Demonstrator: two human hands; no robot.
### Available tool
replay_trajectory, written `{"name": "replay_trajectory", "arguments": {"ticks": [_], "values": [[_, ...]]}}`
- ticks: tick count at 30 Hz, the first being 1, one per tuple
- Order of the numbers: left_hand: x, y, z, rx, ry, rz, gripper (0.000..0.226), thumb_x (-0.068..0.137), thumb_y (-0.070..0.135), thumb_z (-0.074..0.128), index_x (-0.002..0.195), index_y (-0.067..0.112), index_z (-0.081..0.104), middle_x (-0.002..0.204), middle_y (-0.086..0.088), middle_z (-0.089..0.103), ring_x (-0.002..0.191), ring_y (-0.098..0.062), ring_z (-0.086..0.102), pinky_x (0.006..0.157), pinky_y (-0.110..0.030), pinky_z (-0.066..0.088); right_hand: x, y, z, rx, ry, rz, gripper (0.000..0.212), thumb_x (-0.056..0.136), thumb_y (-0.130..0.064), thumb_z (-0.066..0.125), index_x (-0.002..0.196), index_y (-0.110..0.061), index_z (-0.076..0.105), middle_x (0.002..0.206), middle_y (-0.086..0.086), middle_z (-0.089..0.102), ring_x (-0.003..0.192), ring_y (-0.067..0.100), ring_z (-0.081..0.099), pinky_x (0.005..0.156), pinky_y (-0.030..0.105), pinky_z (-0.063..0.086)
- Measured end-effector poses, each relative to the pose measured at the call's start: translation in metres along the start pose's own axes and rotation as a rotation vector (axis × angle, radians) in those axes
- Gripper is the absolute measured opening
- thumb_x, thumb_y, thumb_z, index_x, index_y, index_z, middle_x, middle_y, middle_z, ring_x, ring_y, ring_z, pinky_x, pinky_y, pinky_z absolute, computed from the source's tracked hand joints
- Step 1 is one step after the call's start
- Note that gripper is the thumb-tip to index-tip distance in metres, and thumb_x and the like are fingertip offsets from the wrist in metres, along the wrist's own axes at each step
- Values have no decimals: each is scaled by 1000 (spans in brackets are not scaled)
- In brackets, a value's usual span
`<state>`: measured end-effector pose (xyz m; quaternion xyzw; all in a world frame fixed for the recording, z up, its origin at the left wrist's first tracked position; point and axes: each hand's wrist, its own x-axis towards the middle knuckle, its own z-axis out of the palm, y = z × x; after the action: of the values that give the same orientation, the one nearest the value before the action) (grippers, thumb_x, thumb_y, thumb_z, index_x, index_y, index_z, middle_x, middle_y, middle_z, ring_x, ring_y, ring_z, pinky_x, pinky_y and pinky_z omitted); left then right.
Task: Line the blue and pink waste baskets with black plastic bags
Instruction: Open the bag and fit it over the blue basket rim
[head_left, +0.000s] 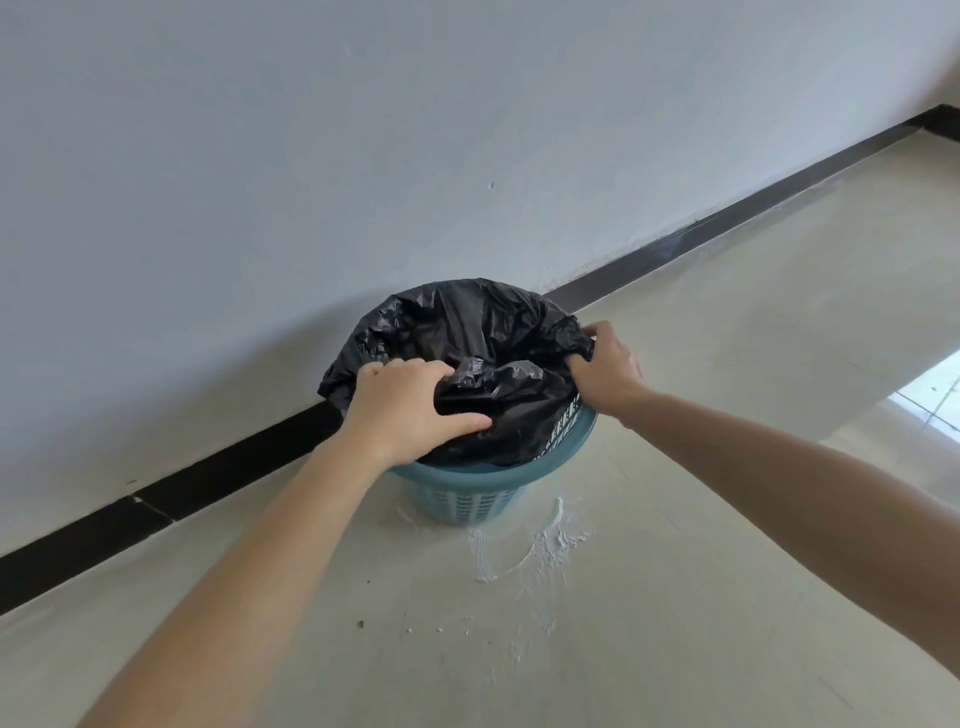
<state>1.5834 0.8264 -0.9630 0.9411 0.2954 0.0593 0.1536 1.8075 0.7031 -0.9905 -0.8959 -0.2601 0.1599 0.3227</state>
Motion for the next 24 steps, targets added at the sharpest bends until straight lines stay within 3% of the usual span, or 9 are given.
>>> {"name": "replay_trajectory", "arguments": {"ticks": [2,4,7,11,14,16,18,21,24], "values": [[-15,1,13,79,290,123,33,77,34,75,105,20,69,87,2,62,89,-25,59,89,-39,36,-3,-3,0,-13,32,-10,33,90,-18,49,123,-19,45,98,8,58,91,30,56,76,38,47],[-27,2,27,26,551,241,24,72,5,71,95,13,69,82,-1,58,82,-24,55,88,-39,37,-5,-7,0,-24,68,3,35,91,-14,48,125,-17,44,101,10,59,90,30,56,75,38,47],[-42,-2,45,-19,709,428,19,76,9,64,95,11,64,88,-7,56,88,-26,53,93,-39,36,-10,-4,1,22,100,66,34,92,-19,48,126,-16,42,109,11,59,95,31,56,81,42,50],[-60,-14,69,111,704,532,15,88,22,65,101,12,64,91,-11,55,88,-28,52,87,-41,39,-22,4,9,212,192,105,46,94,-37,44,135,-17,41,120,6,57,106,26,52,88,37,43],[-66,-21,75,134,738,501,18,91,20,66,108,13,66,94,-9,49,86,-28,50,80,-39,40,-35,13,19,334,284,159,39,97,-39,41,129,-17,44,113,4,57,107,25,54,87,37,46],[-66,-22,74,124,736,515,18,92,14,63,109,12,68,90,-8,49,81,-26,48,74,-38,41,-41,19,24,494,306,221,26,100,-36,41,116,-18,47,106,4,57,96,25,63,74,40,59],[-66,-17,74,124,724,551,25,91,4,60,112,13,69,81,-7,51,74,-23,48,67,-39,43,-43,25,22,591,237,264,11,101,-20,41,110,-17,46,108,11,59,83,26,68,55,34,60],[-67,-8,73,169,689,612,46,85,-10,56,118,19,69,71,-5,48,64,-22,47,62,-38,41,-34,39,10,313,7,267,24,98,-2,39,114,-15,50,109,16,60,79,31,68,61,43,62],[-69,-4,73,199,656,636,48,82,-8,60,119,21,70,71,-4,51,62,-23,51,61,-38,41,-27,45,-1,165,-30,341,25,99,-8,43,120,-10,57,106,14,62,66,21,67,57,37,62]]}}
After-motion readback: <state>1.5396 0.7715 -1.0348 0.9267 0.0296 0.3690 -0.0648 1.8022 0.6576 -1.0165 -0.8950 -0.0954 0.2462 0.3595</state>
